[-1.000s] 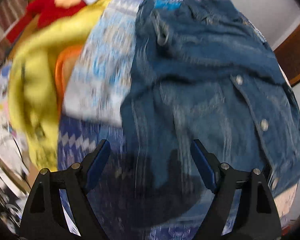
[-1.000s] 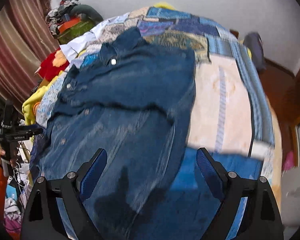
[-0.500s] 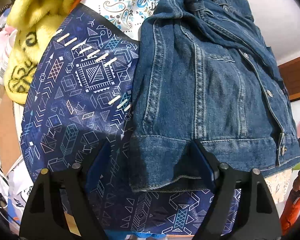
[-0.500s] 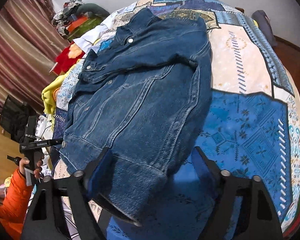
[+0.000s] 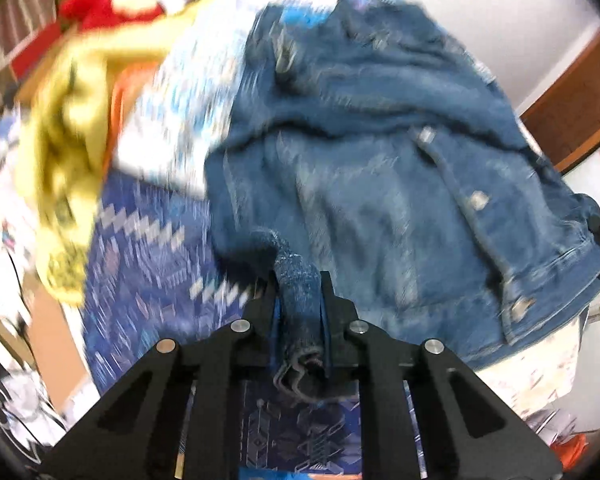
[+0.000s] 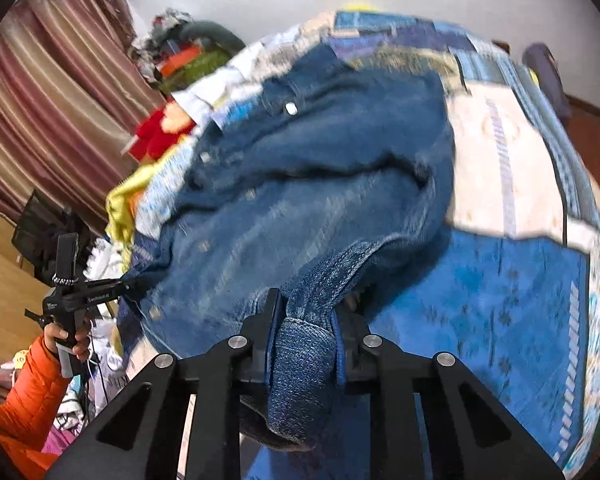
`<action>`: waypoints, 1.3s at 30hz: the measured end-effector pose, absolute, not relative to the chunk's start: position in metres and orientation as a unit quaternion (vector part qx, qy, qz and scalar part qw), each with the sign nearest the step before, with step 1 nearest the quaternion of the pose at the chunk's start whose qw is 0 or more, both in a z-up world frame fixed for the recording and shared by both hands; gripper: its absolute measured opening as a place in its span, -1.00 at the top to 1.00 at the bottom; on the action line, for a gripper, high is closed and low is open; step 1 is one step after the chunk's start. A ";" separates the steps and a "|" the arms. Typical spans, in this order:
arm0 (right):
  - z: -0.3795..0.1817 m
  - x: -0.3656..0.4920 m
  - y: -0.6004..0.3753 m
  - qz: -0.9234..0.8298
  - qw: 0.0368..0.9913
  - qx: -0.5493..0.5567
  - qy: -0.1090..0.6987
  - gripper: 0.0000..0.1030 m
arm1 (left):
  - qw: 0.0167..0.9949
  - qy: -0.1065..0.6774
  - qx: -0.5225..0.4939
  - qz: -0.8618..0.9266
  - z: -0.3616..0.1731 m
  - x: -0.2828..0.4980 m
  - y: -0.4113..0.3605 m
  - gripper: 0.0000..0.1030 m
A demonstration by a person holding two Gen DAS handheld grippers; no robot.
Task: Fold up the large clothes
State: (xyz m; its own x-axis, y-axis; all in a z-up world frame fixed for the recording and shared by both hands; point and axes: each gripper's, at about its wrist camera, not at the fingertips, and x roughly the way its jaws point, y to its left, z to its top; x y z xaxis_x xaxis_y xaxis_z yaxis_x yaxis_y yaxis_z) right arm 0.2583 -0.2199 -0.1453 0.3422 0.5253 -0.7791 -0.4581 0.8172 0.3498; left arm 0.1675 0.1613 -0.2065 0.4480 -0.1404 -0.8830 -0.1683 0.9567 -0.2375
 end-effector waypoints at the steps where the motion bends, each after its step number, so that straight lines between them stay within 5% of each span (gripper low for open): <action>1: -0.140 0.262 -0.218 0.303 0.822 0.035 0.481 0.64 | 0.849 0.510 -0.141 0.006 -0.192 0.173 0.158 0.71; 10: -0.091 0.323 -0.205 0.295 0.865 0.036 0.403 0.65 | 0.908 0.399 -0.129 0.012 -0.097 0.240 0.196 0.73; 15: -0.080 0.379 -0.210 0.265 0.882 0.053 0.385 0.66 | 0.916 0.378 -0.130 0.043 -0.094 0.295 0.220 0.73; 28: -0.162 0.542 -0.188 0.215 0.863 0.086 0.449 0.66 | 0.878 0.433 -0.175 0.106 -0.179 0.432 0.266 0.73; 39: -0.202 0.576 -0.196 0.263 0.820 0.077 0.503 0.64 | 0.851 0.492 -0.133 0.124 -0.247 0.466 0.262 0.63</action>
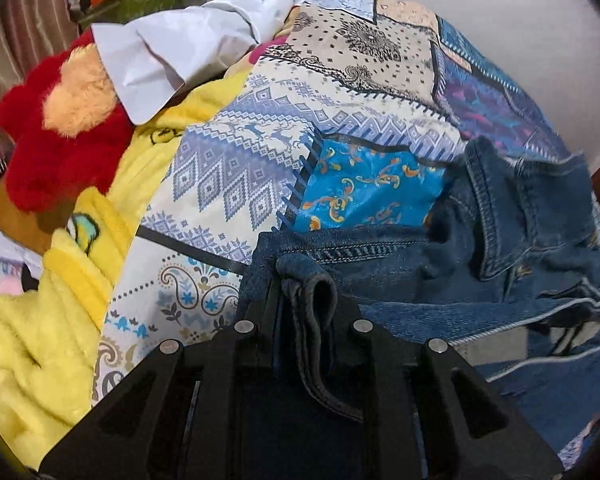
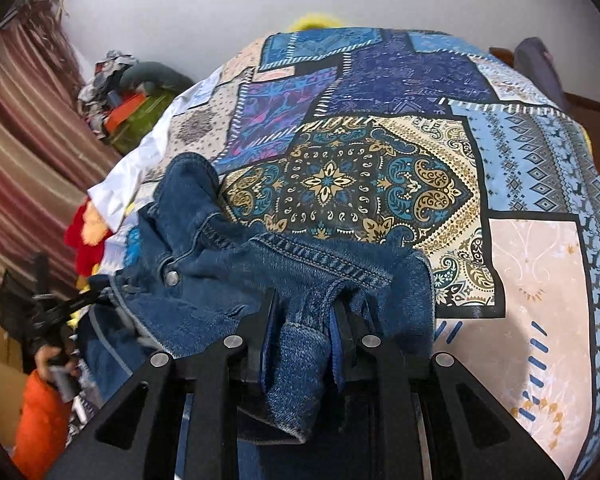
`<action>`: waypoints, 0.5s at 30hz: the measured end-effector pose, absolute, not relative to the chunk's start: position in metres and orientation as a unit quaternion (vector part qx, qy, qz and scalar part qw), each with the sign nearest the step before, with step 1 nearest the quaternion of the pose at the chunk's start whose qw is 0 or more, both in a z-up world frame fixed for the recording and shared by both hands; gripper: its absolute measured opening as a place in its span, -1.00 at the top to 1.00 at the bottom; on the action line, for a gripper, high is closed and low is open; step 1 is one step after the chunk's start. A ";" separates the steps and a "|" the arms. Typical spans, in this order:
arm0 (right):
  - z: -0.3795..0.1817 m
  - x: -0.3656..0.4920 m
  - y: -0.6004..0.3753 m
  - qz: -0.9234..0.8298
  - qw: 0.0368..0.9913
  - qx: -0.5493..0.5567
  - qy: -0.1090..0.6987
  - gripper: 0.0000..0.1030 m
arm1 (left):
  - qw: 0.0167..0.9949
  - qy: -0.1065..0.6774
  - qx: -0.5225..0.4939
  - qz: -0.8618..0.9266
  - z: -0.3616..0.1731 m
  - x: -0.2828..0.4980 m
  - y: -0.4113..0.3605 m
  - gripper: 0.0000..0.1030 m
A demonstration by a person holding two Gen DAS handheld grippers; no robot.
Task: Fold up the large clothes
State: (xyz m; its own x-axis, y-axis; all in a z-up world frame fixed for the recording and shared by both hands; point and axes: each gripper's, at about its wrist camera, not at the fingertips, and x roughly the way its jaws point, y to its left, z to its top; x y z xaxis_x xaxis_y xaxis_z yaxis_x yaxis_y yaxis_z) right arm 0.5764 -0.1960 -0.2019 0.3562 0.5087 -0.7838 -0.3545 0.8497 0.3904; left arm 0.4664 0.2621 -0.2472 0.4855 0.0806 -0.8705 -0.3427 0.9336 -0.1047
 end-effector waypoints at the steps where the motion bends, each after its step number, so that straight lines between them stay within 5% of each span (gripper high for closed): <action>1: -0.200 0.575 -0.196 0.267 0.819 0.069 0.504 0.64 | 0.852 0.493 -0.125 0.126 -0.247 0.468 0.261 0.62; 10: -0.151 0.563 -0.264 0.117 0.878 0.006 0.464 0.64 | 0.847 0.512 -0.066 0.131 -0.229 0.465 0.250 0.56; 15: -0.134 0.527 -0.277 0.145 0.872 -0.035 0.466 0.64 | 0.869 0.470 -0.067 0.135 -0.180 0.445 0.247 0.26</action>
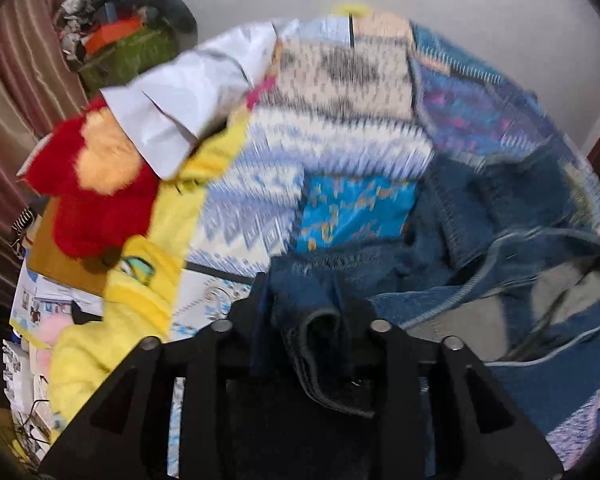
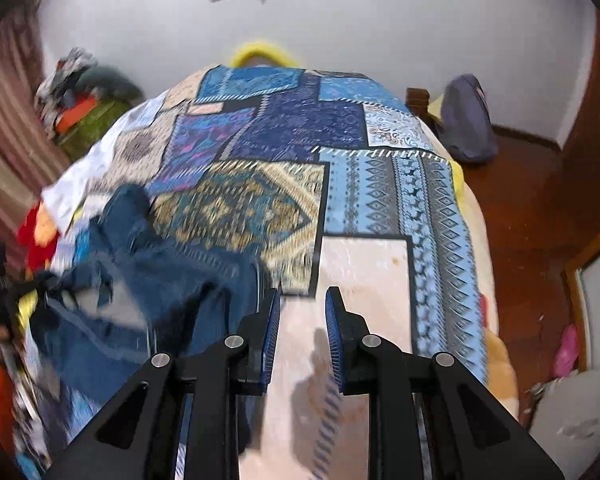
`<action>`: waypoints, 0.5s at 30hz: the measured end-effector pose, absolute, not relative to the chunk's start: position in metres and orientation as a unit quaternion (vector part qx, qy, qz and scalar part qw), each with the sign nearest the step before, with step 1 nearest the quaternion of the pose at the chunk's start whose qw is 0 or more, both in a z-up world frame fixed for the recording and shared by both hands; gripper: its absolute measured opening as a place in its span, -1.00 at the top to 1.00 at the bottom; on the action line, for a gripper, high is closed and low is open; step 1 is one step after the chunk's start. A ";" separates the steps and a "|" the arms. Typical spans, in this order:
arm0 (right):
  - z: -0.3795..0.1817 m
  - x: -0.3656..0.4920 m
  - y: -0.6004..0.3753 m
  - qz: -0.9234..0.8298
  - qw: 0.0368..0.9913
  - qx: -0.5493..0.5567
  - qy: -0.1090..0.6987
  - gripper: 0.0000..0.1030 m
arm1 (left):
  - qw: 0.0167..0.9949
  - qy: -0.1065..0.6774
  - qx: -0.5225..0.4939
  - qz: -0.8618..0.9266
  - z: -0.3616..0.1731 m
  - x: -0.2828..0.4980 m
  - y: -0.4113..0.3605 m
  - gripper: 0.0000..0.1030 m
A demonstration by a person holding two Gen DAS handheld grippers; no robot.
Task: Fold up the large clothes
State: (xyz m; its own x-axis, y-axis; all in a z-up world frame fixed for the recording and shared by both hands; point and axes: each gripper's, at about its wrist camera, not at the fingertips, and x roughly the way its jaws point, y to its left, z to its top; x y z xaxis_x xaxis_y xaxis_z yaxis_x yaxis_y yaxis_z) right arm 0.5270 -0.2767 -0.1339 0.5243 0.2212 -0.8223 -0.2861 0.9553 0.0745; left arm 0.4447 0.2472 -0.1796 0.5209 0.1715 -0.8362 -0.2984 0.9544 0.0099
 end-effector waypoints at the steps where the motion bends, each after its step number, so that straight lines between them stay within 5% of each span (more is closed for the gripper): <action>1: -0.132 0.520 -0.274 0.149 0.874 -0.042 0.462 0.64 | 0.875 0.459 -0.064 0.141 -0.168 0.439 0.247 0.22; 6: -0.129 0.479 -0.243 0.216 0.863 -0.051 0.454 0.64 | 0.888 0.439 -0.030 0.132 -0.134 0.411 0.231 -0.20; 15: -0.181 0.442 -0.158 0.286 0.824 -0.139 0.468 0.64 | 0.858 0.511 0.019 0.036 -0.199 0.391 0.169 -0.45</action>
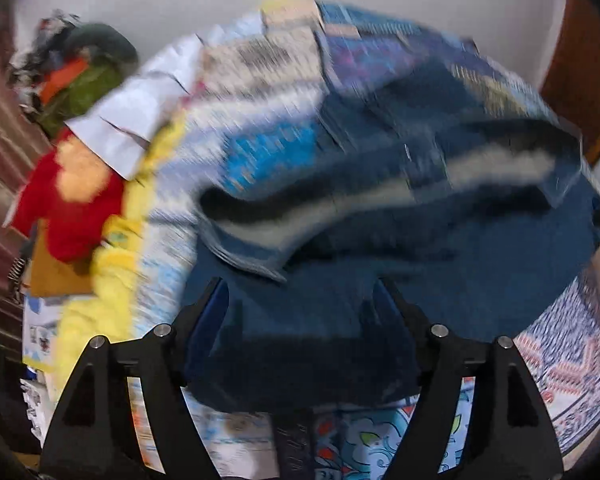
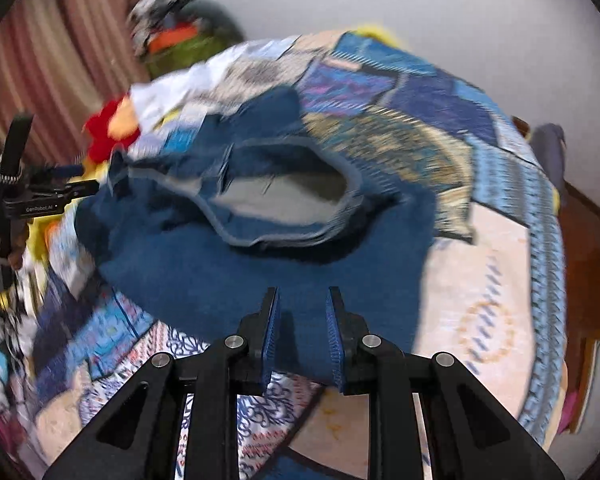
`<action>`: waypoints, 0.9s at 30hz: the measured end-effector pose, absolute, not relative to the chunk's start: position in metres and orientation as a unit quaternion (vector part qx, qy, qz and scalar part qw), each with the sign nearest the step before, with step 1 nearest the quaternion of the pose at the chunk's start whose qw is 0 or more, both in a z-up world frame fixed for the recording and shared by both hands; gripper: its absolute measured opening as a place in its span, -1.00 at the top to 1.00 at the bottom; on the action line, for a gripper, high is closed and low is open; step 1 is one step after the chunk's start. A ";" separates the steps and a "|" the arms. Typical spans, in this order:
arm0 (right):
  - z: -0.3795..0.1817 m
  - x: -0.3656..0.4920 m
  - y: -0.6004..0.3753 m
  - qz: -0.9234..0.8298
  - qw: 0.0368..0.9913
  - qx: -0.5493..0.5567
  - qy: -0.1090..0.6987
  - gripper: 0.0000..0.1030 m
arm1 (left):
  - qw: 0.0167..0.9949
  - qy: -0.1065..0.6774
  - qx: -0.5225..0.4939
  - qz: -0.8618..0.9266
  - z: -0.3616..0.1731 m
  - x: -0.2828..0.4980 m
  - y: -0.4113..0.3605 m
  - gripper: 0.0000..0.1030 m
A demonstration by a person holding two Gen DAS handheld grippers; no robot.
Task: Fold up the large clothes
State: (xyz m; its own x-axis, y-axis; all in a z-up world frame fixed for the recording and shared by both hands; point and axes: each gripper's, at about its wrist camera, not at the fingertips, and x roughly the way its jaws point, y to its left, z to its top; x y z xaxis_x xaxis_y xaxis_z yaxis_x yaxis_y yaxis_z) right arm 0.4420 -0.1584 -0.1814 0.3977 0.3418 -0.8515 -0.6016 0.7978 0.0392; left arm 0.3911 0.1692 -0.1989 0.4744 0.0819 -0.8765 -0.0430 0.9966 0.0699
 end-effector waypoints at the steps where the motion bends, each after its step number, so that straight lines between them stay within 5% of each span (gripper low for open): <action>1: -0.189 0.444 -0.152 0.286 0.822 -0.149 0.470 0.64 | 0.847 0.529 0.019 0.039 -0.215 0.397 0.166 -0.45; 10: -0.210 0.503 -0.115 0.271 0.827 -0.161 0.465 0.64 | 0.854 0.507 0.032 0.110 -0.229 0.457 0.195 -0.45; 20: -0.218 0.609 -0.146 0.206 0.836 -0.020 0.509 0.64 | 0.843 0.513 -0.038 0.157 -0.248 0.507 0.253 -0.63; 27: -0.187 0.573 -0.137 0.167 0.864 -0.134 0.455 0.64 | 0.866 0.470 -0.055 0.162 -0.203 0.475 0.263 -0.63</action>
